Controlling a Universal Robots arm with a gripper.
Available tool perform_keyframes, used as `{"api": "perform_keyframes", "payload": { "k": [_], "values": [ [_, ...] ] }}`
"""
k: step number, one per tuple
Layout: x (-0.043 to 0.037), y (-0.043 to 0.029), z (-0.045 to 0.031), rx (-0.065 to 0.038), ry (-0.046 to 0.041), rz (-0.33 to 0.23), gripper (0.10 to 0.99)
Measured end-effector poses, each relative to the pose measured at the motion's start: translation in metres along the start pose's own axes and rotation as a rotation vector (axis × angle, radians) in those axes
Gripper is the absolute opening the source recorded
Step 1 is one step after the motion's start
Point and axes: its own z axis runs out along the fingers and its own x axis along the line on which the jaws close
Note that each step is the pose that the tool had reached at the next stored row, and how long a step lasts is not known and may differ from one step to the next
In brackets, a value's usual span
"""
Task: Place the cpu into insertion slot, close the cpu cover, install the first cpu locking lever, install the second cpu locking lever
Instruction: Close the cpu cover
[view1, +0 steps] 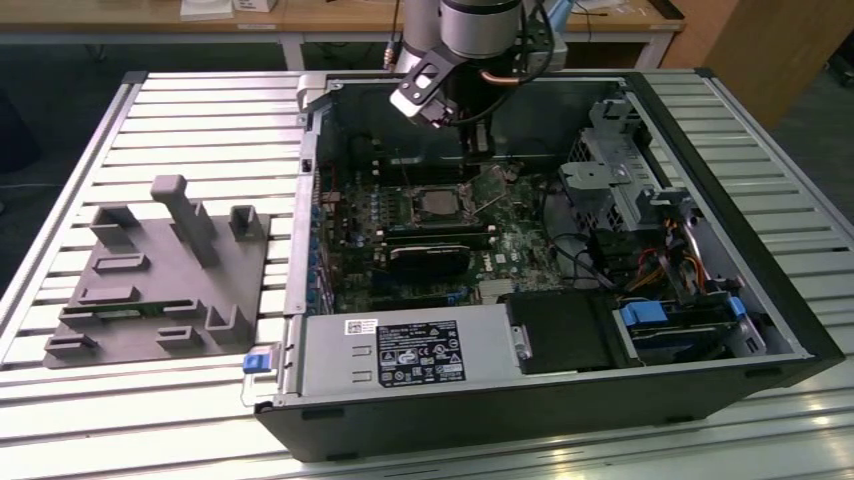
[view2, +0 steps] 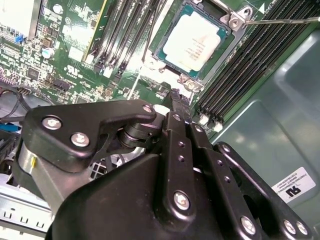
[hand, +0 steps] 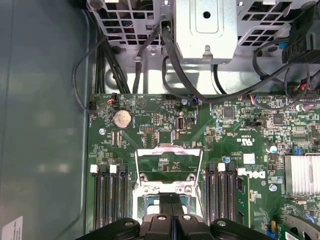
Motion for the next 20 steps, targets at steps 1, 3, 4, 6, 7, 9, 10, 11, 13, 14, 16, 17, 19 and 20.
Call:
{"api": "perform_keyframes", "payload": {
  "k": [1,3,4,6,7,9,10,11,13,14,16,17,19,20],
  "values": [
    [0.0000,0.0003,0.0000,0.000,0.0000,0.000,0.106],
    [0.0000,0.0011,0.0001,0.000,0.0000,0.000,0.106],
    [0.0000,0.0015,0.0002,0.000,0.0001,0.000,0.106],
    [0.0001,0.0024,0.0002,0.000,0.0000,0.000,0.106],
    [0.0001,0.0028,0.0002,0.000,0.0000,0.000,0.106],
    [0.0001,0.0040,0.0003,0.000,0.0000,0.000,0.106],
    [0.0001,0.0048,0.0004,0.000,0.0000,0.000,0.106],
    [0.0001,0.0057,0.0005,0.000,0.0000,0.000,0.106],
    [0.0002,0.0083,0.0007,0.000,0.0000,0.000,0.106],
    [0.0002,0.0096,0.0009,0.000,0.0000,0.000,0.106],
    [0.0003,0.0124,0.0011,0.000,-0.0001,0.000,0.106],
    [0.0004,0.0140,0.0012,0.000,0.0000,0.000,0.106],
    [0.0005,0.0181,0.0015,0.000,-0.0001,0.000,0.106],
    [0.0005,0.0204,0.0017,0.000,-0.0002,0.000,0.106]
  ]
}}
